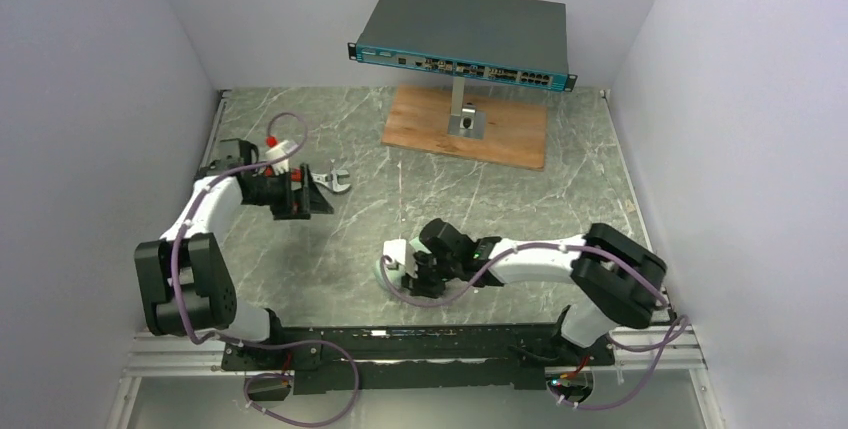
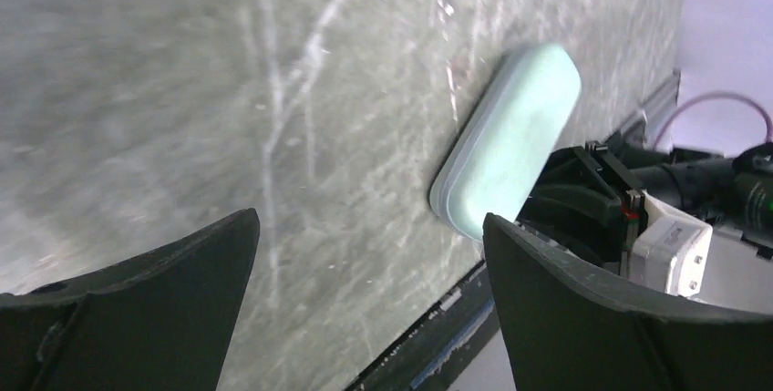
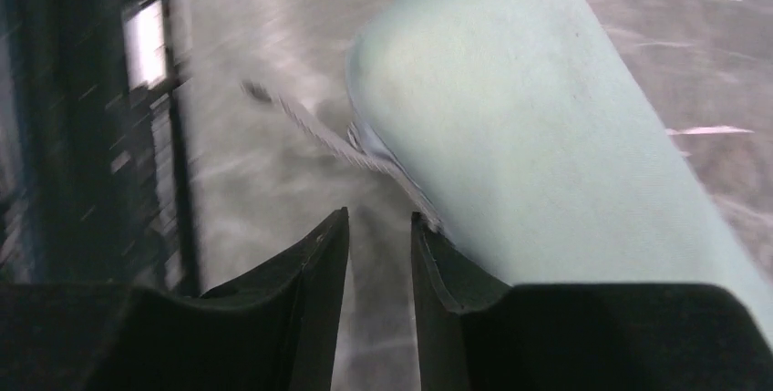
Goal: Open the umbrella
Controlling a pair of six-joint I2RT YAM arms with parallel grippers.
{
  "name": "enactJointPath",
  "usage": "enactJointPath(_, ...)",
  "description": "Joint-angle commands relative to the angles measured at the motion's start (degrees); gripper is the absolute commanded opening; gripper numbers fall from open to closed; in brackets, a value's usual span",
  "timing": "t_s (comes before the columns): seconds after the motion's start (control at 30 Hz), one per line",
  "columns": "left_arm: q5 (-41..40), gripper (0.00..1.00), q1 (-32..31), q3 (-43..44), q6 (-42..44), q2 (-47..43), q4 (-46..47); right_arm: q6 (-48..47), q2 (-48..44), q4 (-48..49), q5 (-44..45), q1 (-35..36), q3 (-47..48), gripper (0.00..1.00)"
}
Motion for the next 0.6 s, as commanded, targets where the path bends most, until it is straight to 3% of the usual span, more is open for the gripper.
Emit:
enactJointPath(0.0, -1.98, 0.98, 5.46, 0.57, -3.39, -5.65, 4.12, 15.53, 6.49, 16.85, 15.00, -1.56, 6.51, 0.34)
enactJointPath(0.17, -2.11, 0.99, 5.90, -1.84, -6.62, -6.82, 6.85, 9.97, 9.83, 16.34, 11.72, -8.34, 10.25, 0.35)
enactJointPath(0.27, 1.70, 0.92, 5.13, -4.31, -10.46, -6.41, 13.62, 3.03, 8.48, 11.73, 7.47, -11.09, 9.98, 0.36)
enactJointPath(0.47, 0.81, 0.76, -2.64, -4.44, -13.83, -3.97, 23.06, -7.09, -4.28, -5.45, -3.31, -13.38, 6.93, 0.42)
enactJointPath(0.57, 0.82, 0.67, -4.96, -3.50, -14.44, -1.83, 24.79, -9.15, -10.18, -11.59, -5.00, -14.27, 7.97, 0.53)
